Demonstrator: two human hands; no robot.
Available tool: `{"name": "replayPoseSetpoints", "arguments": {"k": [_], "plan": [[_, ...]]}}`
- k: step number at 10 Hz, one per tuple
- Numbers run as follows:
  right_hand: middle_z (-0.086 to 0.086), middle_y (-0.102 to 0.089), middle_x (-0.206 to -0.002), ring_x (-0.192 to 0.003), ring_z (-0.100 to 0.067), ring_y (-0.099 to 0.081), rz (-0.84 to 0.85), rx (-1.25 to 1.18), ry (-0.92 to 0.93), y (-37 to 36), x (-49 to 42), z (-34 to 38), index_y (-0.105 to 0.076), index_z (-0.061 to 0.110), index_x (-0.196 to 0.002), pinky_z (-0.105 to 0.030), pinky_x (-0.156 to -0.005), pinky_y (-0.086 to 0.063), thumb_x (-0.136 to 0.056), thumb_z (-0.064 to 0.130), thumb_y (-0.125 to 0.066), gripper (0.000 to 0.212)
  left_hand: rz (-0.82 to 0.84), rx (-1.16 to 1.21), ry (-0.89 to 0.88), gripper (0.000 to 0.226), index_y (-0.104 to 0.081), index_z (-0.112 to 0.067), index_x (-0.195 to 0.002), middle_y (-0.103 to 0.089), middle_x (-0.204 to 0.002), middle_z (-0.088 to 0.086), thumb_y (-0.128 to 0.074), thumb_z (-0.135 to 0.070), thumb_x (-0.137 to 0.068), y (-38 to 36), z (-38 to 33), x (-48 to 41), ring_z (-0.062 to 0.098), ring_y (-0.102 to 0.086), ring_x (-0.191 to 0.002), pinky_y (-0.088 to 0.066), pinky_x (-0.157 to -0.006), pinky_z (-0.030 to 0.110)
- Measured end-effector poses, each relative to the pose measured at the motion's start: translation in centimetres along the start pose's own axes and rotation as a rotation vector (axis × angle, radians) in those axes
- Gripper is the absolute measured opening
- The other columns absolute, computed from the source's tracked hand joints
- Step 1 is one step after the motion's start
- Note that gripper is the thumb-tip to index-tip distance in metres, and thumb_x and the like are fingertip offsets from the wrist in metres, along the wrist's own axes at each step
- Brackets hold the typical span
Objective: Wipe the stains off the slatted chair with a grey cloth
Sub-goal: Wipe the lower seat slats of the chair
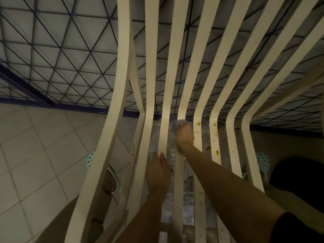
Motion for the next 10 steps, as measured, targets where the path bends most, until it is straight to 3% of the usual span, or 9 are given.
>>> {"name": "replayPoseSetpoints", "arguments": {"k": [1,4,5,6,7,8,9,10], "plan": [[-0.019,-0.057,-0.121,-0.113,-0.035,-0.055,0.003,-0.029,-0.044,-0.3,-1.3,0.9,-0.045,0.002,-0.13,-0.037,-0.089,-0.043,-0.105,0.028,-0.031,0.039,0.011,-0.039,0.015,0.045,-0.055,-0.011,-0.109,-0.066,-0.079,0.001,-0.024,-0.043,-0.101,0.2,-0.4,-0.4,0.015,-0.062,-0.067,-0.046,-0.056,0.03],[-0.018,-0.06,-0.112,-0.105,-0.032,-0.058,-0.003,-0.093,-0.048,-1.4,-0.2,0.6,-0.05,0.003,-0.12,-0.036,-0.083,-0.043,-0.106,0.027,-0.03,0.035,-0.018,-0.146,0.034,0.039,-0.054,-0.011,-0.118,-0.065,-0.083,0.002,-0.028,-0.037,-0.104,1.5,-0.8,-1.8,0.014,-0.058,-0.069,-0.035,-0.057,0.024],[-0.014,-0.059,-0.104,-0.098,-0.026,-0.058,-0.003,-0.072,-0.021,-1.9,1.8,-0.6,-0.05,0.006,-0.115,-0.032,-0.082,-0.042,-0.106,0.028,-0.03,0.031,-0.037,-0.141,0.013,0.037,-0.056,-0.01,-0.113,-0.057,-0.078,-0.001,-0.029,-0.034,-0.104,2.1,-0.9,-1.8,0.01,-0.049,-0.065,-0.032,-0.058,0.022],[-0.008,-0.056,-0.093,-0.093,-0.027,-0.06,-0.008,-0.06,-0.016,-1.9,3.6,-1.1,-0.042,0.018,-0.098,-0.036,-0.082,-0.048,-0.105,0.029,-0.032,0.017,-0.043,-0.111,0.0,0.037,-0.056,-0.008,-0.106,-0.054,-0.078,0.001,-0.03,-0.033,-0.104,2.5,-1.9,-3.0,0.014,-0.05,-0.068,-0.034,-0.061,0.026],[-0.005,-0.053,-0.088,-0.089,-0.027,-0.059,0.009,-0.076,-0.025,-1.2,5.7,-2.0,-0.042,0.017,-0.096,-0.04,-0.079,-0.049,-0.105,0.028,-0.033,0.017,-0.022,-0.06,-0.022,0.037,-0.056,-0.009,-0.103,-0.061,-0.085,0.008,-0.03,-0.034,-0.104,1.9,-2.7,-4.8,0.019,-0.057,-0.075,-0.039,-0.064,0.029],[-0.008,-0.054,-0.094,-0.09,-0.024,-0.054,0.048,-0.255,-0.162,-0.7,8.2,-4.3,-0.05,0.01,-0.108,-0.032,-0.078,-0.04,-0.103,0.03,-0.036,0.025,0.015,0.013,-0.011,0.04,-0.057,-0.01,-0.1,-0.062,-0.087,0.008,-0.028,-0.037,-0.103,0.5,-2.2,-5.0,0.021,-0.061,-0.08,-0.046,-0.067,0.031],[-0.01,-0.055,-0.105,-0.093,-0.023,-0.052,0.121,-0.148,-0.034,0.4,13.4,-5.9,-0.048,0.006,-0.122,-0.03,-0.079,-0.037,-0.102,0.03,-0.039,0.033,0.059,0.114,0.031,0.038,-0.055,-0.013,-0.092,-0.063,-0.082,0.008,-0.028,-0.039,-0.103,0.0,-0.9,-3.3,0.023,-0.063,-0.076,-0.053,-0.068,0.038],[-0.011,-0.055,-0.106,-0.092,-0.021,-0.05,0.125,-0.154,-0.015,0.3,16.9,-7.5,-0.047,0.007,-0.121,-0.032,-0.079,-0.038,-0.101,0.031,-0.039,0.032,0.083,0.139,0.048,0.037,-0.052,-0.016,-0.088,-0.065,-0.081,0.009,-0.027,-0.04,-0.102,0.4,0.2,-2.8,0.024,-0.064,-0.073,-0.055,-0.071,0.043]]}}
Point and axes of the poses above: each hand's wrist, its own x-axis away from the middle knuckle, its own y-axis out of the back of the hand, z = x × y, the point moved 5 cm from there along -x, towards the middle knuckle
